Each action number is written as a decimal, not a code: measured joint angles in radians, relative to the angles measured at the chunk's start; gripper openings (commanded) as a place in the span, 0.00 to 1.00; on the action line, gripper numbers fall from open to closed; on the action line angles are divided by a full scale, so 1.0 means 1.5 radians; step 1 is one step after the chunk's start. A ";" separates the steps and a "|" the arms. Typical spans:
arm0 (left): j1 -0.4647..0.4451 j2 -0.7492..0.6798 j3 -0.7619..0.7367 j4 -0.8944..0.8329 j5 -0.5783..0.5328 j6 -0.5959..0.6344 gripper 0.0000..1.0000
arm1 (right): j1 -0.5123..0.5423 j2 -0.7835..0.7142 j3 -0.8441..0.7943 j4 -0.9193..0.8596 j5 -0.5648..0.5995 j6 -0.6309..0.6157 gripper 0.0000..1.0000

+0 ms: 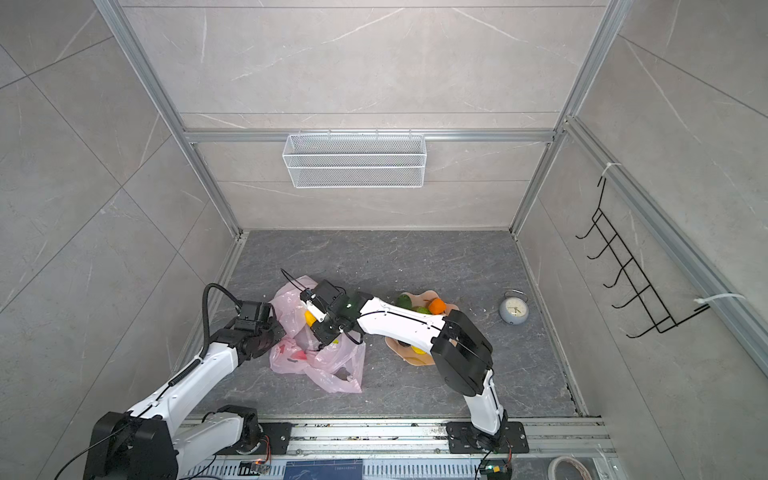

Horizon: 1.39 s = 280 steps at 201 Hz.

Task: Take the fake fruits out of the plastic bag
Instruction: 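Close the right gripper on the banana and lift it out of the bag, then carry the yellow banana over the pink bowl with the right gripper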

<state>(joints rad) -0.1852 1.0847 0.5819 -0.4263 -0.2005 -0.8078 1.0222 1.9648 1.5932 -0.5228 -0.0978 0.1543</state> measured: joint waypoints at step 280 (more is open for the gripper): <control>0.033 0.125 0.127 0.020 -0.104 -0.009 0.00 | 0.093 -0.398 -0.277 -0.038 0.093 0.094 0.21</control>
<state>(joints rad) -0.1352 1.2724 0.7731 -0.3962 -0.3569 -0.8219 1.1614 1.3682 1.1774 -0.5804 0.0422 0.2955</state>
